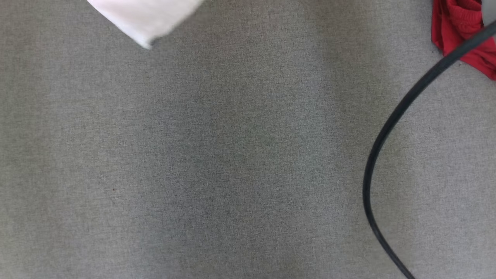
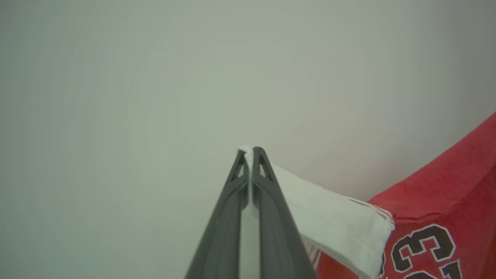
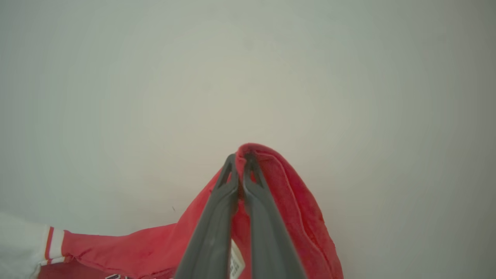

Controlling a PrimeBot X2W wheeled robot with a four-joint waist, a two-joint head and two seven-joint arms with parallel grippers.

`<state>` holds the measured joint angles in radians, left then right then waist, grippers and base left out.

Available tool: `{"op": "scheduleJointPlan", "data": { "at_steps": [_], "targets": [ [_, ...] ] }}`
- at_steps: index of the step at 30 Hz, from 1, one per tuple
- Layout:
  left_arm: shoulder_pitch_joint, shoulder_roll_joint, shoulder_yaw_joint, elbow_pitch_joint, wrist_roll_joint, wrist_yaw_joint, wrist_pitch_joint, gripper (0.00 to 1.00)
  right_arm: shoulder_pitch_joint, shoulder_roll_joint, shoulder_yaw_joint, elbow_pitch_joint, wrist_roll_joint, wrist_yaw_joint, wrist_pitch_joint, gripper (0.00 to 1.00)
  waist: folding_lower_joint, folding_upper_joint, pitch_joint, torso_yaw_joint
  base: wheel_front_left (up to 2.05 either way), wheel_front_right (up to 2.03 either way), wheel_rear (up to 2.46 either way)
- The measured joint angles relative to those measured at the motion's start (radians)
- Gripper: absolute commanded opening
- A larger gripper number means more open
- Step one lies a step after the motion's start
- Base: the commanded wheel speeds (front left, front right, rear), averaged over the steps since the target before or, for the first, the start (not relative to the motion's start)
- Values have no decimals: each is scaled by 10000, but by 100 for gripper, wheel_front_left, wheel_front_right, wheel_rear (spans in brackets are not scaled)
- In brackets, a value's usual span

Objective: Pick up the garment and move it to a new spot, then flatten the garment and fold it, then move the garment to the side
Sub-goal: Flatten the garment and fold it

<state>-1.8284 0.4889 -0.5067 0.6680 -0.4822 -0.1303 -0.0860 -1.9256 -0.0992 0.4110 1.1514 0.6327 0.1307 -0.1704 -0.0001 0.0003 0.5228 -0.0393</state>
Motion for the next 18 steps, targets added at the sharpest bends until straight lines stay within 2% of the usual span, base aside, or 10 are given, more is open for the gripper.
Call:
{"op": "scheduleJointPlan", "data": {
  "at_steps": [5, 9, 13, 18],
  "targets": [
    [-534, 33, -384, 240, 6, 0, -740, 0, -119, 4, 316, -25, -4, 0, -322, 0, 0, -2, 217, 11, 0, 0, 0],
    [-347, 58, -437, 244, -345, 0, -1022, 0, 61, -10, 675, -372, 245, 0, -412, 0, 0, -2, 478, 52, 0, 0, 0],
    [446, 245, -355, -98, -742, 0, -1264, 0, 823, -174, 1160, -763, 642, 0, -376, 0, 2, -1, 632, 110, 0, 0, 0],
    [2063, 794, -140, -986, -1074, 180, -1409, 0, 2277, -290, 1804, -1618, 1553, 0, -174, 0, 2, -2, 456, 57, 0, 0, 0]
  ]
}}
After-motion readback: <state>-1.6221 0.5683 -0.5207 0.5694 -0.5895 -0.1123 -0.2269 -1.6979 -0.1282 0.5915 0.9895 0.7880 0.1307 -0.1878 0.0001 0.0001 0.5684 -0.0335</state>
